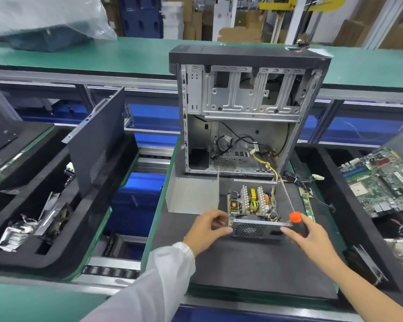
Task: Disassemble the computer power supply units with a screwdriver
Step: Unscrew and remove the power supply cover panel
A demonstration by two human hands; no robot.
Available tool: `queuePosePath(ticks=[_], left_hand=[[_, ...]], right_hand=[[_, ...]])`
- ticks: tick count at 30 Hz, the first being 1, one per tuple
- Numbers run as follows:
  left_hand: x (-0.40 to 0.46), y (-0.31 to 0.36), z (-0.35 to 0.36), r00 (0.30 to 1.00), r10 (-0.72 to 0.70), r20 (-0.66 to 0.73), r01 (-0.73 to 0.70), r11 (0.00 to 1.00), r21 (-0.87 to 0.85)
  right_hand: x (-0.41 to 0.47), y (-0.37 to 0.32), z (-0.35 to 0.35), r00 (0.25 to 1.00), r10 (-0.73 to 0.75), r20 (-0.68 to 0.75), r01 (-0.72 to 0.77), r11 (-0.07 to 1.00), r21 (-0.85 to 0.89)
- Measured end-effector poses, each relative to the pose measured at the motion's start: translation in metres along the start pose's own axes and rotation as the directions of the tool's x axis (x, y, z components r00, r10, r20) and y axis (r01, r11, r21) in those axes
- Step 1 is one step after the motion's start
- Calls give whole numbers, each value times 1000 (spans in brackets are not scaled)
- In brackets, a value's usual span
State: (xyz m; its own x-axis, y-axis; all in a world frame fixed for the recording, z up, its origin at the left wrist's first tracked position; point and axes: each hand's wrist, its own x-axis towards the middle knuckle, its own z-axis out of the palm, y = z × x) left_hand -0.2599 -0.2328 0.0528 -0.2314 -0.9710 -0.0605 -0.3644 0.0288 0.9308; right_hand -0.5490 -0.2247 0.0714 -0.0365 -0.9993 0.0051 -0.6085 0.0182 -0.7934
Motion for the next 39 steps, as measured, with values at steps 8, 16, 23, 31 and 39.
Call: queuePosePath(ticks=[8, 16, 23, 31, 39], left_hand=[[13, 15, 18, 991, 32, -132, -14, 991, 136], [36, 67, 6, 980, -40, -197, 45, 999, 21], [55, 80, 9, 977, -147, -156, 160, 984, 74], [67, 86, 8, 975, -188, -118, 195, 979, 52], [79, 88, 1, 966, -257, -12, 253, 957, -141]], right_hand=[[13, -7, 0, 995, -23, -102, 32, 995, 91], [52, -56, -45, 1000, -22, 2, 21, 997, 70], [62, -64, -51, 999, 41, 16, -42, 998, 49], [77, -63, -49, 995, 100, 25, -101, 995, 17], [94, -63, -48, 986, 146, 77, -141, 988, -69]])
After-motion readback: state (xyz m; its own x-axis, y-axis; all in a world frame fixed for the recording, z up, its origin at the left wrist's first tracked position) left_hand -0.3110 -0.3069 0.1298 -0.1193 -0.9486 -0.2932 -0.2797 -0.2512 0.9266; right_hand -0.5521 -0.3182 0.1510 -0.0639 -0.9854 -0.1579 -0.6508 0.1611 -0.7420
